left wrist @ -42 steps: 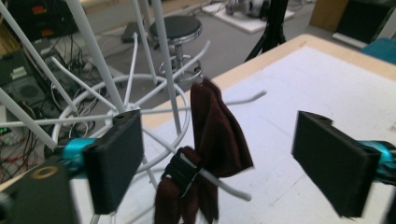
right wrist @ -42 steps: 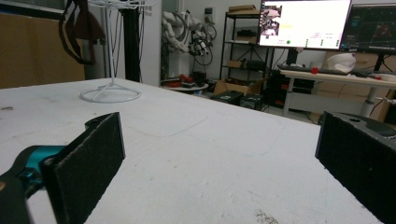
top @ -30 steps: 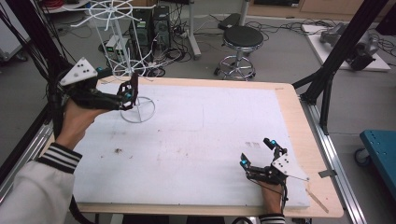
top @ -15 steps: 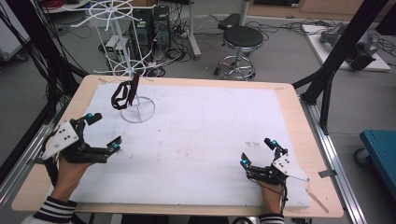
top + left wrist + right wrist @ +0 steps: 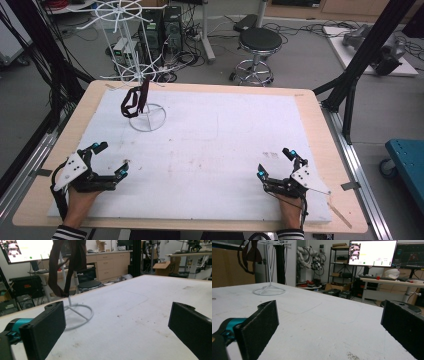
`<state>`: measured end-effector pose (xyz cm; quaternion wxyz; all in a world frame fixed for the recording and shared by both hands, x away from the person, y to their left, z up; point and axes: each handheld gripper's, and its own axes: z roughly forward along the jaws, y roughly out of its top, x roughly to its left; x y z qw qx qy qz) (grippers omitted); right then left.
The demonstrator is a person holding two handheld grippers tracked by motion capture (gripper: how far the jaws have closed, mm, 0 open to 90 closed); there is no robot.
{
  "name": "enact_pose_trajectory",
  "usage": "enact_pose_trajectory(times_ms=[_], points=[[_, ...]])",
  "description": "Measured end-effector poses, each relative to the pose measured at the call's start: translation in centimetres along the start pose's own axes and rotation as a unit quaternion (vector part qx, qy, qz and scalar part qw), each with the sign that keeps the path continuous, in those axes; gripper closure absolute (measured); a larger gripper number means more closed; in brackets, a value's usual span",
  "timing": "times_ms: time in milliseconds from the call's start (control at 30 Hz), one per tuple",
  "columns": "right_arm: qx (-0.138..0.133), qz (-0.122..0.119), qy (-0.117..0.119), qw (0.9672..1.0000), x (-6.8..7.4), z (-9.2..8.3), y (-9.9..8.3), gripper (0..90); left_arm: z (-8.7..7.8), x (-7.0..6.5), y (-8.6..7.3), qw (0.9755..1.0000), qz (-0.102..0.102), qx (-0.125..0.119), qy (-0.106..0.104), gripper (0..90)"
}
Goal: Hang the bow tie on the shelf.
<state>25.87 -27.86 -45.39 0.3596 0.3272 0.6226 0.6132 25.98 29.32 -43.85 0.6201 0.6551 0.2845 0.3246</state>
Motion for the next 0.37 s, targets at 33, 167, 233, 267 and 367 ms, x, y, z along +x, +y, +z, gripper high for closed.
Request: enact_pose_trajectory(times_ms=[33, 167, 233, 267, 367], points=[[-0.001, -0.003, 0.001, 1.0, 0.0, 0.0, 0.0, 0.7, -0.1, 0.1, -0.4, 1.0, -0.006, -0.004, 0.0, 1.7], [0.001, -0.004, 0.0, 1.0, 0.0, 0.0, 0.0, 0.7, -0.2, 0.4, -1.2, 0.9998, -0.021, -0.003, 0.003, 1.7], [0.002, 0.001, -0.002, 1.0, 0.0, 0.0, 0.0, 0.7, -0.3, 0.4, -1.4, 0.9997, -0.023, -0.009, 0.004, 1.7], [0.001, -0.001, -0.003, 1.0, 0.0, 0.0, 0.0, 0.7, -0.3, 0.4, -1.5, 0.9996, -0.023, -0.016, 0.006, 1.7], [0.004, -0.005, -0.003, 1.0, 0.1, 0.1, 0.0, 0.7, -0.5, 0.4, -1.6, 0.9994, -0.024, -0.025, 0.007, 1.7]])
